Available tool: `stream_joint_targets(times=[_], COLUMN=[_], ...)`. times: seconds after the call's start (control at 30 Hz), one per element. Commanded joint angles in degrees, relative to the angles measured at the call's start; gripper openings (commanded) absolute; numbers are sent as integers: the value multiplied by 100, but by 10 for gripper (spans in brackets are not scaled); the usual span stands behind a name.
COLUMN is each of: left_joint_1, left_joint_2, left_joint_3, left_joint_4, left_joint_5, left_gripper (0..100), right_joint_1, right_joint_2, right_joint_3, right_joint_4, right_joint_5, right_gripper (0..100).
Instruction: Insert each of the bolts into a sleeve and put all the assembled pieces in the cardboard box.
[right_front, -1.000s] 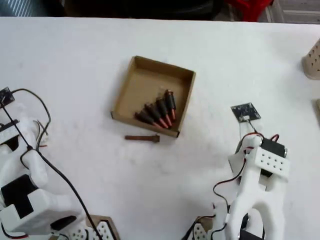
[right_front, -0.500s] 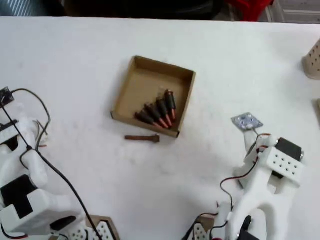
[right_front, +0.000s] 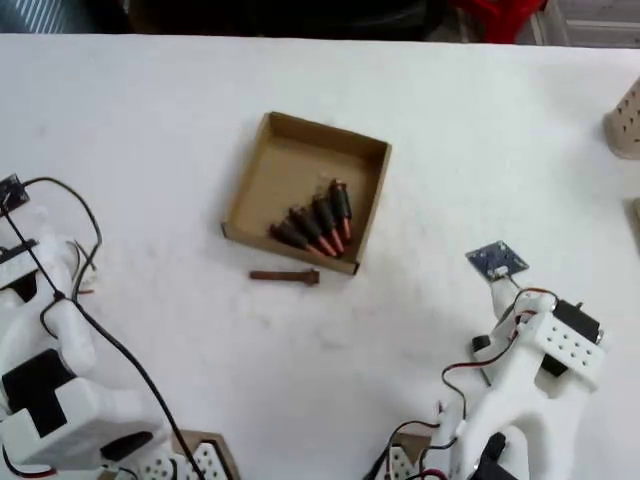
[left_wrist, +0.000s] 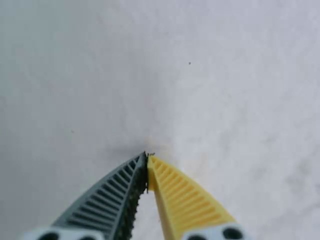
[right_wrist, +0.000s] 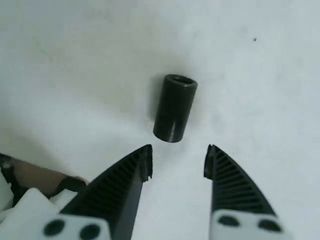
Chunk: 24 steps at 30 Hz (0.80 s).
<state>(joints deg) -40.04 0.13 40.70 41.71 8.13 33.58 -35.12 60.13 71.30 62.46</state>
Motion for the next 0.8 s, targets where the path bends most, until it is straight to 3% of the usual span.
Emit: stream_joint_targets(times=[0.0, 0.23, 0.37, 0.77], left_joint_1=[75, 75, 84, 171], left_joint_2=[-40, -31, -31, -31], left_joint_3=[-141, -149, -149, -158], left_joint_4=[53, 44, 44, 44], left_joint_5=[-53, -53, -53, -53], left_gripper=[22, 22, 22, 23], right_joint_1=[-136, -866, -998, -998], right_joint_2=[-163, -154, -154, -110], right_joint_3=[97, 484, 624, 756], right_joint_4=[-338, -629, -1156, -1481], right_joint_5=[-615, -1600, -2101, -1960], right_gripper=[155, 152, 84, 71])
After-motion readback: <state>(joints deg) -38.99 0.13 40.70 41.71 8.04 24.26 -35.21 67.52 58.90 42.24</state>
